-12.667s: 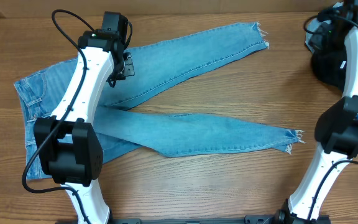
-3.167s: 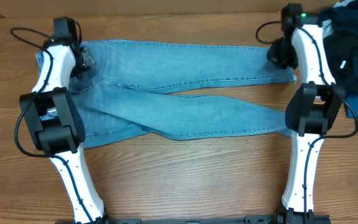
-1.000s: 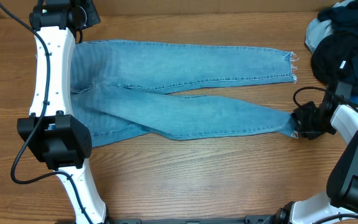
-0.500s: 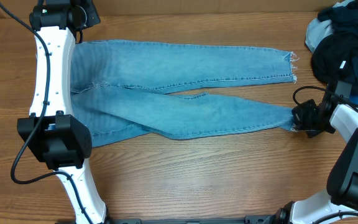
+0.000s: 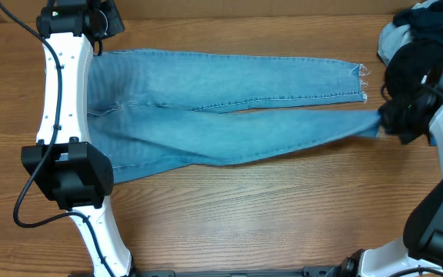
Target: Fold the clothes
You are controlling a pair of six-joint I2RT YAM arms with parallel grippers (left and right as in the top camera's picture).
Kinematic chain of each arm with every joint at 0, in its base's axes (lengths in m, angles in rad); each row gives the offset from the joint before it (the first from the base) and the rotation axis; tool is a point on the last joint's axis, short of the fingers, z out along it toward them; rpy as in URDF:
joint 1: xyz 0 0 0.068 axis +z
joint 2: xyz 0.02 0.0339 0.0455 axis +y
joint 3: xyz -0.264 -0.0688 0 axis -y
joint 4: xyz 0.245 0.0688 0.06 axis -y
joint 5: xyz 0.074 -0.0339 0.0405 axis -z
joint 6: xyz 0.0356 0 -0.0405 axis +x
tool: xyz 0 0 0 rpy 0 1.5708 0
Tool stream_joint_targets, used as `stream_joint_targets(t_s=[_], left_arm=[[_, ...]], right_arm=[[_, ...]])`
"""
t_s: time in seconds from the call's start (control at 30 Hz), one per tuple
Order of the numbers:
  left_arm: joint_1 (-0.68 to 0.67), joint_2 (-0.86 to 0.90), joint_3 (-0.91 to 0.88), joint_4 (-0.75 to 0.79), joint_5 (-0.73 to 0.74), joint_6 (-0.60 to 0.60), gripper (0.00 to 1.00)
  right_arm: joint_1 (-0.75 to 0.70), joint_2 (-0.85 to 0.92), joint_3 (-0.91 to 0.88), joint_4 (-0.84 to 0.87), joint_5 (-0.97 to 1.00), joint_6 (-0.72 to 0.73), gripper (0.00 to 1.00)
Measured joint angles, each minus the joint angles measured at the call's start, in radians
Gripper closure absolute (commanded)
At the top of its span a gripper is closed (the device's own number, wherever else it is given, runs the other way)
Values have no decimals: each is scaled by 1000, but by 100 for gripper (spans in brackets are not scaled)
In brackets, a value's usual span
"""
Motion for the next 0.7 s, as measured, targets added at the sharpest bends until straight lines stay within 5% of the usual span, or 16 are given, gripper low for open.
stream_joint_targets(t_s=[0.37,0.7], left_arm=[[0,0,0,-62,0,19,94],[-13,-1,0,-247,3,21,96]], right_arm=[[45,-14,220,-38,-7,-127,96],[78,-14,249,-41,-6,-111,96]])
